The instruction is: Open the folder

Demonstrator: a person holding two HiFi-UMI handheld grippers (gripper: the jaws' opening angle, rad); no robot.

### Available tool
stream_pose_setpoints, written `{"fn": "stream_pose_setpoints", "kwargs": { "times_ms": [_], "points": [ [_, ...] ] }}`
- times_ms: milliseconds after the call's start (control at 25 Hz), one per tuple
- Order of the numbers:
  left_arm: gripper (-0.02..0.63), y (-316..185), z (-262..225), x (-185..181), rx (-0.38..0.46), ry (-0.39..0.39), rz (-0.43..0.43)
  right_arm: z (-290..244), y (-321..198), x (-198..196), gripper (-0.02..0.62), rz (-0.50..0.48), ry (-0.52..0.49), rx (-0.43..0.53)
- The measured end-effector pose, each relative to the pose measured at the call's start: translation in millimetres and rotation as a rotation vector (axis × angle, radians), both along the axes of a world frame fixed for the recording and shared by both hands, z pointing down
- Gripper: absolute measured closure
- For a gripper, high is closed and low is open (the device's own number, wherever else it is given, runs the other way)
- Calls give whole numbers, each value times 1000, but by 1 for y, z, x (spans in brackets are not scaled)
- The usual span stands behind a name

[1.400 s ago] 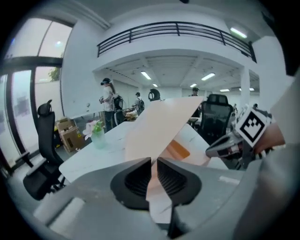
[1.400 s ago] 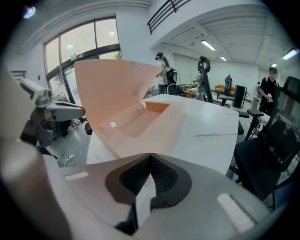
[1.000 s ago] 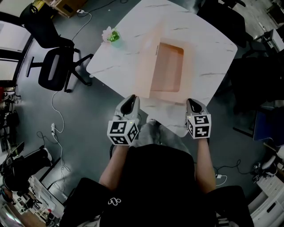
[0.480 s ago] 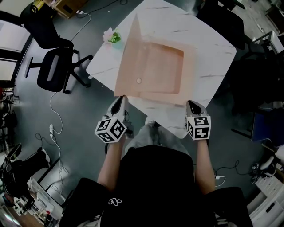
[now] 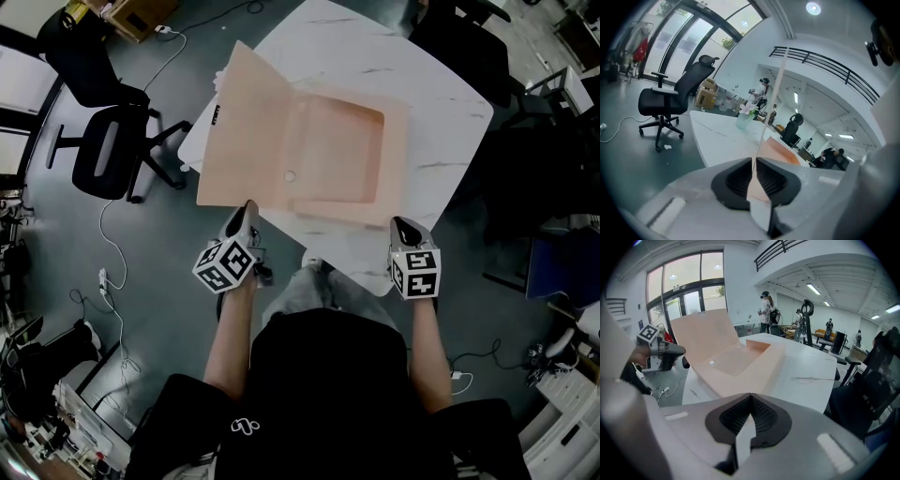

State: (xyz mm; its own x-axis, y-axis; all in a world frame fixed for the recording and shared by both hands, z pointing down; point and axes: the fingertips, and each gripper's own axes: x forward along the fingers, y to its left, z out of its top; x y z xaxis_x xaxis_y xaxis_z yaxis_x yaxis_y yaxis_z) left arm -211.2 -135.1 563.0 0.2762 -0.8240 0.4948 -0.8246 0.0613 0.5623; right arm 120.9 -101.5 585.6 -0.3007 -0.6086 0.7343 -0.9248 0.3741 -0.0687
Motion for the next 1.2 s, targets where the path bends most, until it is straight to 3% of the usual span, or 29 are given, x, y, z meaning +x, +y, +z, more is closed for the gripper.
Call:
{"fn": "stream_pose_setpoints", "kwargs": {
  "times_ms": [560, 1200],
  "points": [
    [574, -4, 42, -31, -83, 64, -69, 0, 1, 2, 594, 8, 14, -2],
    [574, -9, 48, -34, -89, 100, -42, 2, 1, 1, 594, 12, 14, -6]
  ]
}}
